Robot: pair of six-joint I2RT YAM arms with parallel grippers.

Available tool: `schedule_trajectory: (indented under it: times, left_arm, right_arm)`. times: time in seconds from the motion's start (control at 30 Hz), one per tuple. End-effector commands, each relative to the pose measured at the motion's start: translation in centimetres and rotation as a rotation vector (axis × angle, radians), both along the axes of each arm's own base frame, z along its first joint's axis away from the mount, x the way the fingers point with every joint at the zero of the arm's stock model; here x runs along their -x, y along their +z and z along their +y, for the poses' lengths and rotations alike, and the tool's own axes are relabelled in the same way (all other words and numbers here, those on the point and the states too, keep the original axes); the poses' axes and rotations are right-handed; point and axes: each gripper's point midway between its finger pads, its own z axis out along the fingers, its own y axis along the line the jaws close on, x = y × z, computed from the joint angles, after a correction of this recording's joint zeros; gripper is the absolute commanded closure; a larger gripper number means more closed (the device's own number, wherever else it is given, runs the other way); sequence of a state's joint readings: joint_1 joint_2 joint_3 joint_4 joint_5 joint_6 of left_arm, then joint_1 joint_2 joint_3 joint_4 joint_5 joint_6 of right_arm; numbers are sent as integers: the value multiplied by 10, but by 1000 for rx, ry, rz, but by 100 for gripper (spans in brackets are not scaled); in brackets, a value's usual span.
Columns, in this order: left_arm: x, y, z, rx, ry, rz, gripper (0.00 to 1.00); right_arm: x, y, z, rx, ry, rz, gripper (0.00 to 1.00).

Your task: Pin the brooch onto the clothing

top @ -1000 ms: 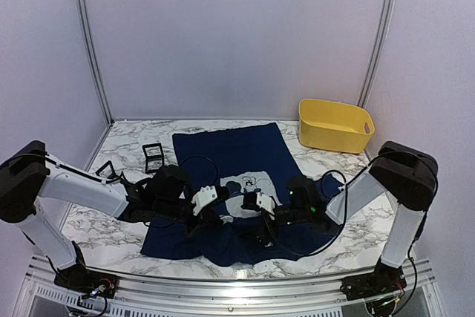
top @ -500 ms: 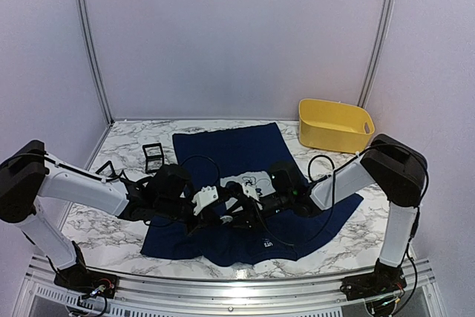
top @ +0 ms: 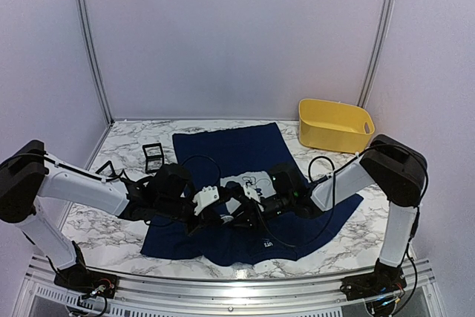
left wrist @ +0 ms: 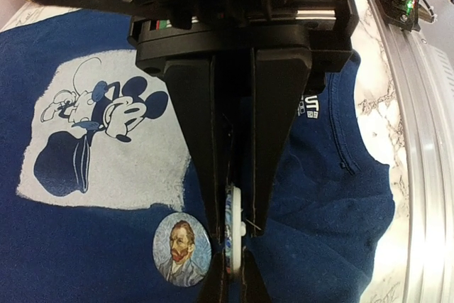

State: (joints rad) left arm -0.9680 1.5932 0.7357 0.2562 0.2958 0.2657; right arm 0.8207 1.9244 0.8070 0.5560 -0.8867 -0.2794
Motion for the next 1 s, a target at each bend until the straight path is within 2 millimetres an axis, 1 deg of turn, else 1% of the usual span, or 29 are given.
schedule_trajectory:
  times: [0.0,0.1,0.2,0.33,0.53,0.7,0.9,0.97]
  left_arm:
    - [0,17,-4,24,-22,-28,100]
    - [1,17,-4,23,-32,-35,100]
    - [2,17,-5,20,-40,-46,100]
    - [8,15,-8,11,-66,-57,100]
    - [14,11,-9,-7,-92,-66,100]
    - [18,7,-9,-39,-115,-85,100]
    - [18,7,-10,-46,-121,-98,100]
    - [20,7,-11,-49,-128,-101,100]
  right_arm:
    - [-3,1,0,-5,-1,26,89]
    - [-6,4,0,-14,-7,54,91]
    - [-8,1,1,-3,-12,65,93]
    - [-13,1,6,4,-32,111,90]
    - [-20,1,8,8,-48,172,92]
    - [-30,4,12,15,-76,227,88]
    - [-35,-5,14,58,-100,273,90]
    - [-37,-5,17,66,-110,304,90]
